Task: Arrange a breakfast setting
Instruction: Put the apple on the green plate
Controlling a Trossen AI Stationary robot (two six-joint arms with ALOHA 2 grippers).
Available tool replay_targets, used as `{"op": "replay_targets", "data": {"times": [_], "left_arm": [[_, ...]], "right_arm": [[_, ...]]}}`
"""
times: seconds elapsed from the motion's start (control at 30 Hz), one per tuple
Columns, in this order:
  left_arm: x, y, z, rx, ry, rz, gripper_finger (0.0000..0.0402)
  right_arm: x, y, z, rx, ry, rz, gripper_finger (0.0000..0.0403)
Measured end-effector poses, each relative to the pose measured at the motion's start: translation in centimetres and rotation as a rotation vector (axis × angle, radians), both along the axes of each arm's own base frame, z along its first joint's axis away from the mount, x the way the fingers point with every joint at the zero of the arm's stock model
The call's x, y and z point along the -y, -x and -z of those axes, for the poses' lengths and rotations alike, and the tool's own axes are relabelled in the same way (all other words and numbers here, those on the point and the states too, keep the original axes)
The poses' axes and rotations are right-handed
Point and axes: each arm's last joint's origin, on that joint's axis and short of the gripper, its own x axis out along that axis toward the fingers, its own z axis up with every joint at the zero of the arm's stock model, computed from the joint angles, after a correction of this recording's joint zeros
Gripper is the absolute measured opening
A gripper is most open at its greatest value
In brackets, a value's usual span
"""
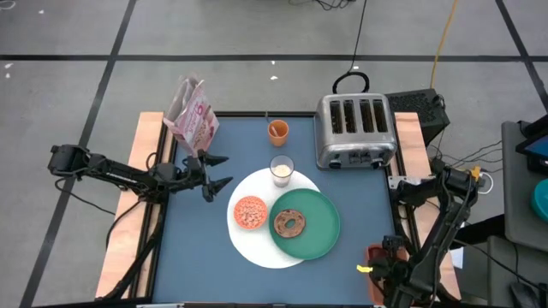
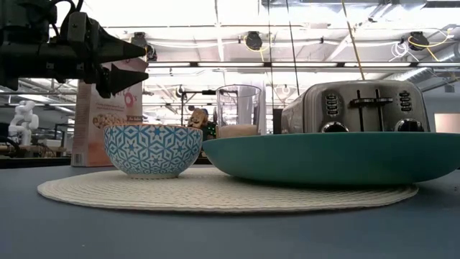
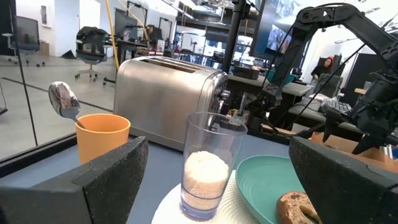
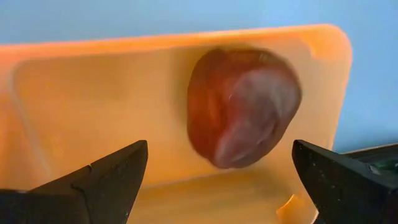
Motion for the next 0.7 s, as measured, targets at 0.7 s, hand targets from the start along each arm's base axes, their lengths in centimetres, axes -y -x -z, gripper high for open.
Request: {"op": "replay_targets", "data": {"times": [0.7], "left_arm": [[0.0,0.0,0.0,0.0,0.0,0.0,0.039]], "right_arm": [[-0.13,-0.46,0.58,0.137,0.007,-0.012,0.0393]]}}
